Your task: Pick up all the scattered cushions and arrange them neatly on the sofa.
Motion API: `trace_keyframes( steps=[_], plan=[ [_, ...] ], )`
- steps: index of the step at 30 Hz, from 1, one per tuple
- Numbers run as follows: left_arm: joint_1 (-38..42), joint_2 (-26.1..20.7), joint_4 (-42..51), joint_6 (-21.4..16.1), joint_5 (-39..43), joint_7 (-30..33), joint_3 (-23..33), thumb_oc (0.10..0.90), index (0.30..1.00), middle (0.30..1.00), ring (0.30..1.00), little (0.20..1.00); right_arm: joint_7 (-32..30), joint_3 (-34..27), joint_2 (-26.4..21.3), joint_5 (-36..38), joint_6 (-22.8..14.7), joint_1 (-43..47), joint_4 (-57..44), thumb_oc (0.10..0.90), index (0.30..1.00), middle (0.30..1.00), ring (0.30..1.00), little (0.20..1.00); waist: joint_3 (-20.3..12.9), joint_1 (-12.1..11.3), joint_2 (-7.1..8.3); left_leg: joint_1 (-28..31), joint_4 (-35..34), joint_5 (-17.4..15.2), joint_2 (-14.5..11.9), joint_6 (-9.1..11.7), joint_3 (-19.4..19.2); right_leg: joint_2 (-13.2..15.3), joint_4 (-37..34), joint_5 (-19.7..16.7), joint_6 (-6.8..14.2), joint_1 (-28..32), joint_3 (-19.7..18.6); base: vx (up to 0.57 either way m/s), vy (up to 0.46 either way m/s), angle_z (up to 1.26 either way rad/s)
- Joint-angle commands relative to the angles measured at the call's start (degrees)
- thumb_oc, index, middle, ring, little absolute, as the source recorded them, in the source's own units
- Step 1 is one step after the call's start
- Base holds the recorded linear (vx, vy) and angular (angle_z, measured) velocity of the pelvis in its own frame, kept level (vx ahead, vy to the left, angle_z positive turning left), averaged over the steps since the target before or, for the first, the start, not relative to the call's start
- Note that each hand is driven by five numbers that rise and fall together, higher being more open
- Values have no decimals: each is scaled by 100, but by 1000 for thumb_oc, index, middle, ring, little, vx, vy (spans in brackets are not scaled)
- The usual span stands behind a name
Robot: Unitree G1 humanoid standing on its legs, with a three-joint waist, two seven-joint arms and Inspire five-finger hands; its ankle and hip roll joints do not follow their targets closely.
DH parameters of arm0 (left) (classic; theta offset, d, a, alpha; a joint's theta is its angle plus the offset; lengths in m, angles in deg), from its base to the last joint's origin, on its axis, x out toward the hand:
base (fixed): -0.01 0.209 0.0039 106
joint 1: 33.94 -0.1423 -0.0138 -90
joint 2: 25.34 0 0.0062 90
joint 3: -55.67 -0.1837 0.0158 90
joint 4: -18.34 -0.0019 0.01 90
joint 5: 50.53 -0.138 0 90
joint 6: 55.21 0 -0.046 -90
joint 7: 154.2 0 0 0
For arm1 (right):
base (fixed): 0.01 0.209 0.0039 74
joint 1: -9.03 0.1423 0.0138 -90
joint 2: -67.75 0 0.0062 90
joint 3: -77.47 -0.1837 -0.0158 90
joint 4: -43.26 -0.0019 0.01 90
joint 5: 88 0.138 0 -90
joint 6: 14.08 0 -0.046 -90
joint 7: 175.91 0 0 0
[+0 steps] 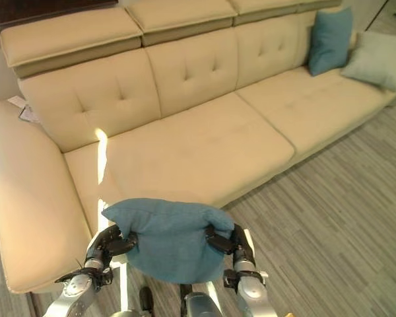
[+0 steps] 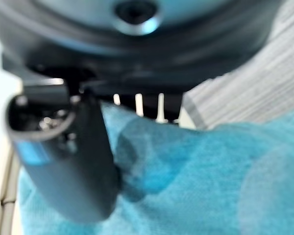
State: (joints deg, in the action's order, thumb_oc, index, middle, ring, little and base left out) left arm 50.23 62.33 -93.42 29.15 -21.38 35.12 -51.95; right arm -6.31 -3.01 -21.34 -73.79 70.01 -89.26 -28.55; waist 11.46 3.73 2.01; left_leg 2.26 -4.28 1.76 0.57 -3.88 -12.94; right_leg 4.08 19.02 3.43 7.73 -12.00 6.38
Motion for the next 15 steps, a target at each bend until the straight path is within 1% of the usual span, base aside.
trace_keyframes(
  steps=[1,4,6,9,11,12,13,14,15],
  plan=[
    [348,186,861,-525,-74,-281,34,400,300,300,300,300,10,-259,-78,-27,-626,433,-889,400,300,300,300,300,-493,-6,-109,-99,468,-649,-43,168,257,143,-455,-67,34,185,217,168,-66,-10],
    [364,239,863,-553,-40,-264,61,400,300,300,300,300,15,-262,-130,-77,-589,473,-916,400,300,300,300,300,-494,59,-86,116,374,-728,26,202,287,214,-1069,-427,87,-31,201,212,-99,-18],
    [389,279,814,-605,-23,-274,66,400,300,300,300,300,31,-250,-147,-98,-591,453,-950,400,300,300,300,300,-494,107,-49,272,363,-820,39,250,364,224,-1274,-521,88,47,213,196,-155,-3],
    [364,328,797,-622,23,-255,72,400,300,300,300,300,41,-253,-159,-119,-590,428,-939,400,300,300,300,300,-555,124,-37,342,402,-897,9,304,401,193,-1308,-506,43,174,187,168,-187,31],
    [289,389,806,-621,103,-288,25,400,300,300,300,300,70,-265,-223,-115,-578,332,-933,400,300,300,300,300,-647,147,-48,342,729,-1032,-140,449,506,91,-1334,-368,-89,402,162,220,-279,-1],
    [287,390,807,-621,103,-289,24,400,300,300,300,300,71,-265,-224,-115,-578,330,-934,400,300,300,300,300,-645,153,-51,335,749,-1043,-145,452,513,89,-1337,-366,-91,408,170,136,-241,29],
    [317,430,790,-624,188,-292,-30,400,300,300,300,300,71,-278,-275,-63,-588,295,-911,400,300,300,300,300,-607,147,-33,112,1363,-830,-265,594,553,22,-1401,-298,-209,594,179,77,-168,38],
    [319,431,789,-625,188,-292,-30,400,300,300,300,300,71,-279,-275,-62,-589,296,-910,400,300,300,300,300,-609,159,-38,83,1404,-847,-273,600,567,18,-1407,-301,-214,593,193,96,-266,41],
    [363,445,779,-614,212,-283,-61,400,300,300,300,300,40,-297,-312,-26,-594,286,-928,400,300,300,300,300,-543,131,13,-172,1925,-640,-330,689,574,16,-1453,-279,-282,686,203,31,-261,18]
  ],
)
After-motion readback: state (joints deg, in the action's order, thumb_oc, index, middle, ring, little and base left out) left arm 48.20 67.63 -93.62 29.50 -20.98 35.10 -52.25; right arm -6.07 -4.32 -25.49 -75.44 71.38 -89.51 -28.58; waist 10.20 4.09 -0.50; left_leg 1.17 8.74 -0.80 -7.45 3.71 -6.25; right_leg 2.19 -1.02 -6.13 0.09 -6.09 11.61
